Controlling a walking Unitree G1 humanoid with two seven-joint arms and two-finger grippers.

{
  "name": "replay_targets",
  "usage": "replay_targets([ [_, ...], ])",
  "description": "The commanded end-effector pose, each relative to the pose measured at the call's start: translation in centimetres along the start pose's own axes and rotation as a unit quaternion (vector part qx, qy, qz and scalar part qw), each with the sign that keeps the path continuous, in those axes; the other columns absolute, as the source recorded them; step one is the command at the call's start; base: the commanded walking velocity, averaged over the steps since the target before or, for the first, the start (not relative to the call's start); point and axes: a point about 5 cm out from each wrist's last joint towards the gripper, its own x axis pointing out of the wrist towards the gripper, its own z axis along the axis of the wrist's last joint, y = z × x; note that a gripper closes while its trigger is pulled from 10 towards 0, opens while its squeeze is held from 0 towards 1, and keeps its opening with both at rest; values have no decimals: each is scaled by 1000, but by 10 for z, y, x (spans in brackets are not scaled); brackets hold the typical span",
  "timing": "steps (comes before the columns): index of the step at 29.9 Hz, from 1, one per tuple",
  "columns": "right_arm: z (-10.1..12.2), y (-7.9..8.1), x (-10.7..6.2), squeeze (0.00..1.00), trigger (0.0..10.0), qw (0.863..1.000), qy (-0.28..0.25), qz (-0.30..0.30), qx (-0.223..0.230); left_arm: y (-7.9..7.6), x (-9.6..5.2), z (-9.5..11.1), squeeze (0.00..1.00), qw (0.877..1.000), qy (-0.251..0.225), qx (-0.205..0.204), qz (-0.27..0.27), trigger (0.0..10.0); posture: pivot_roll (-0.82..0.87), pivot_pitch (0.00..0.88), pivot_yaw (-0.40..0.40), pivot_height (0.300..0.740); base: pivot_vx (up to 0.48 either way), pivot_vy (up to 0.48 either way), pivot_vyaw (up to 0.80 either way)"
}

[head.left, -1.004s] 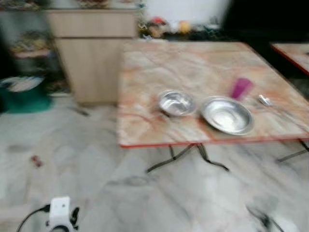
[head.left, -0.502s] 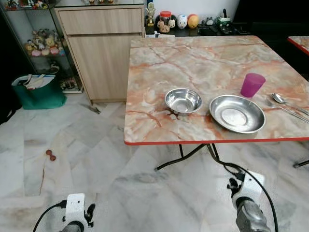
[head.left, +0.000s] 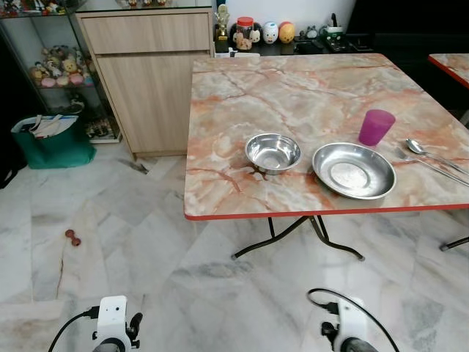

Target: Setting the table

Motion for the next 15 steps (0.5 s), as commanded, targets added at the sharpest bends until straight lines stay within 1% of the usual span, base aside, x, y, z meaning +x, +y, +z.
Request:
replay_targets([
  [1, 1, 6, 0, 0, 10000, 999, -13, 15, -39, 1, -2, -5, 0, 1000, 13, 1, 0, 10000, -31, 0, -25, 740, 0, 0, 0],
  [2, 0, 9, 0, 0, 10000, 999, -18, 16, -42, 1, -2, -6, 0, 1000, 15, 1, 0, 10000, -27, 0, -28, 740, 0, 0, 0],
  [4, 0, 8, 0, 0, 10000, 1000, -19, 7, -21, 1, -2, -7, 0, 1000, 17, 0, 0, 10000, -25, 0, -29, 740, 0, 0, 0],
  [5, -1, 8, 0, 0, 10000, 1000, -18, 1, -2, 1, -2, -7, 0, 1000, 19, -1, 0, 10000, -25, 0, -29, 740, 0, 0, 0],
  [6, -2, 8, -1, 0, 10000, 1000, -18, 0, 5, 1, -2, -7, 0, 1000, 20, -1, 0, 10000, -24, 0, -32, 740, 0, 0, 0],
  [8, -3, 10, -1, 0, 10000, 1000, -16, 4, 15, 1, -2, -8, 0, 1000, 23, -2, 0, 10000, -25, 0, -32, 740, 0, 0, 0],
  [11, -4, 11, -1, 0, 10000, 1000, -18, 8, 13, 0, -2, -9, 0, 1000, 30, 0, -3, 10000, -25, 0, -32, 740, 0, 0, 0],
  [13, -6, 12, -1, 0, 10000, 1000, -16, 6, 25, -1, -2, -11, 0, 999, 36, 1, -11, 10000, -32, 0, -32, 740, 0, 0, 0],
  [15, -8, 12, -2, 0, 10000, 999, -18, 1, 48, -2, -2, -12, 0, 999, 40, 1, -15, 10000, -32, 0, -32, 740, 0, 0, 0],
])
